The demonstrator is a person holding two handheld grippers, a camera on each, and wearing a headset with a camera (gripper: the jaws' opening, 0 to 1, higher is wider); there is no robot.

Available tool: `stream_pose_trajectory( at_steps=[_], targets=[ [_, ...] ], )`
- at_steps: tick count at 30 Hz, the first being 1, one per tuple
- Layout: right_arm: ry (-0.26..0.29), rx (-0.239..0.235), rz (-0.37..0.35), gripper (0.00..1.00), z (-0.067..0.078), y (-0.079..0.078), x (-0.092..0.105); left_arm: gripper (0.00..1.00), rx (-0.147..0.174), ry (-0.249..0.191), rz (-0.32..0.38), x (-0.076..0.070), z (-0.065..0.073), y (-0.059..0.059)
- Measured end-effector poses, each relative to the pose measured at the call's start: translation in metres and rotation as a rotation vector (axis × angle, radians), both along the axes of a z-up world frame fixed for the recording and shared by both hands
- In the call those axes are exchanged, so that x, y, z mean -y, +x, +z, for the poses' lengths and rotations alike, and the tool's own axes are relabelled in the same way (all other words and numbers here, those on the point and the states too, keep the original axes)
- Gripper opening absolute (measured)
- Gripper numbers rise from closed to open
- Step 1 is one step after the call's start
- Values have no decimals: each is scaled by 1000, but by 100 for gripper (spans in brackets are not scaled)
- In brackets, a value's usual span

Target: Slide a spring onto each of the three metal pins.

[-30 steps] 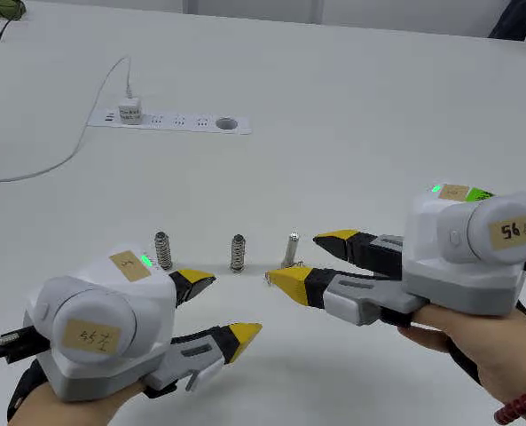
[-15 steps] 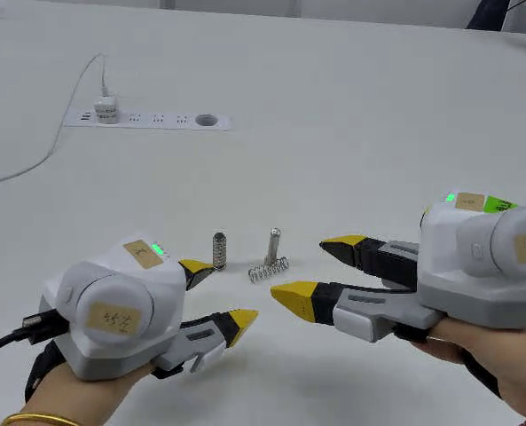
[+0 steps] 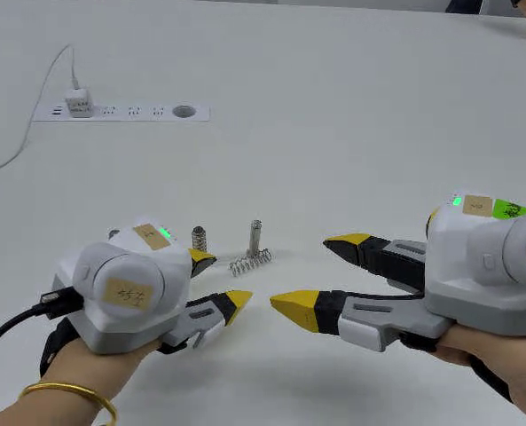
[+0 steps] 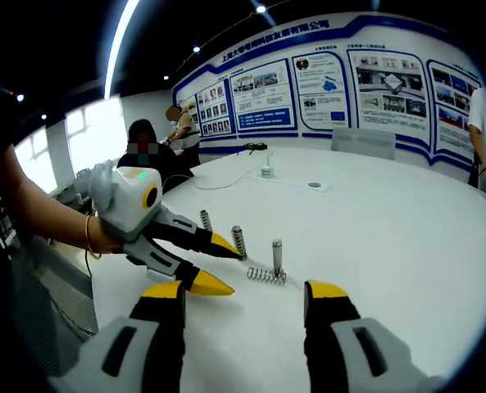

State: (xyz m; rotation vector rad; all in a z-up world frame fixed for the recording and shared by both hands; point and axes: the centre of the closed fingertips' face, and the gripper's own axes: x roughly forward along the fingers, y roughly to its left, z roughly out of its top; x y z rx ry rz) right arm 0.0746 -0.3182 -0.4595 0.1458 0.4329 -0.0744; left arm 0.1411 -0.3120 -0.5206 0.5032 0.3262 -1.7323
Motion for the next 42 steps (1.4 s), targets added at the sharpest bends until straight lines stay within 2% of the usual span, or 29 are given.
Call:
stream_pose_trajectory(
  at_steps=[6, 11, 15, 24, 33, 39, 42],
  targets=[
    [1, 15, 1, 62, -1, -6, -2, 33, 7, 10, -9, 7, -5, -1],
    [-3, 10, 1, 65, -3, -11, -2, 29, 18, 26, -9, 15, -9, 0],
    [11, 17, -8, 66, -3, -13, -2, 28, 27, 31, -6, 19, -11, 2],
    [8, -6, -13, 68, -10, -17, -4, 20, 35, 60, -6, 21, -17, 3],
    [17, -9, -27, 67, -12, -17, -3, 12, 24, 60, 4, 23, -18, 6],
    [17, -13, -32, 66, -14, -17, -3, 11, 18, 62, 4, 23, -18, 4],
    [18, -12, -36, 66, -13, -17, -2, 10, 3, 67, 3, 22, -18, 2]
  ],
)
